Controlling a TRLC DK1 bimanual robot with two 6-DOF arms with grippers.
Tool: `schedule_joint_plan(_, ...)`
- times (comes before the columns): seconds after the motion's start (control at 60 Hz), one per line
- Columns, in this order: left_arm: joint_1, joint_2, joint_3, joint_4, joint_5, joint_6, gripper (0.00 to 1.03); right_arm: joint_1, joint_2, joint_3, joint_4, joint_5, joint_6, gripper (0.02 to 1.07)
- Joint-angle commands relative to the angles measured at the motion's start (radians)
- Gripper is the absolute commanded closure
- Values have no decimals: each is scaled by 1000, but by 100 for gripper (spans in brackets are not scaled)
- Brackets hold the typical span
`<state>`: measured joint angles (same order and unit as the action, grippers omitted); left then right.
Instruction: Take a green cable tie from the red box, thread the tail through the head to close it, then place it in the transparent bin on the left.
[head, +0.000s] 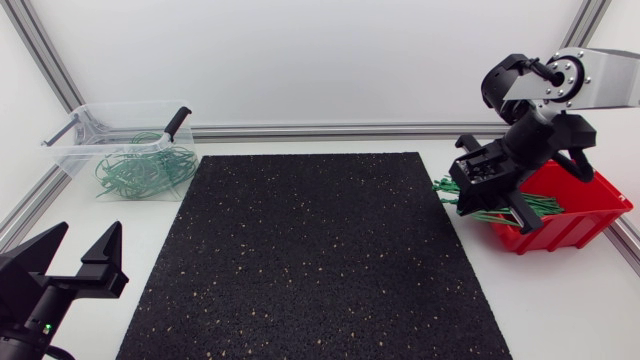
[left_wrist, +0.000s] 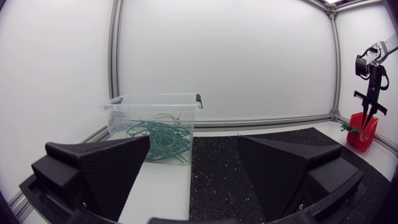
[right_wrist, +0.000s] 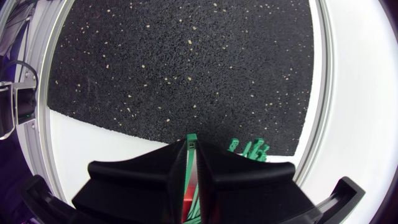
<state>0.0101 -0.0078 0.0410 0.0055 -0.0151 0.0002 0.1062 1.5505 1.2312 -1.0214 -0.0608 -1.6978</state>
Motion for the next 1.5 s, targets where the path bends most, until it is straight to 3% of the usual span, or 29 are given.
schedule_joint_plan(0.0,-2,-3,-38,-19,-2,6,5,4,-59,65,-48,-22,17,101)
schedule_joint_plan(0.467,-15,-6,-38,-21,-2,6,5,-43,-162,413,-399,-228,66,101)
schedule_joint_plan(0.85,-19,-8,-35,4,-2,6,5,36,-259,447,-378,-294,202,101)
schedule_joint_plan(1.117,-19,-8,-32,-2,0,6,5,224,-248,462,-322,-298,392,101)
schedule_joint_plan(1.483,-21,-8,-36,-6,0,11,5,455,-147,375,-250,-452,576,101)
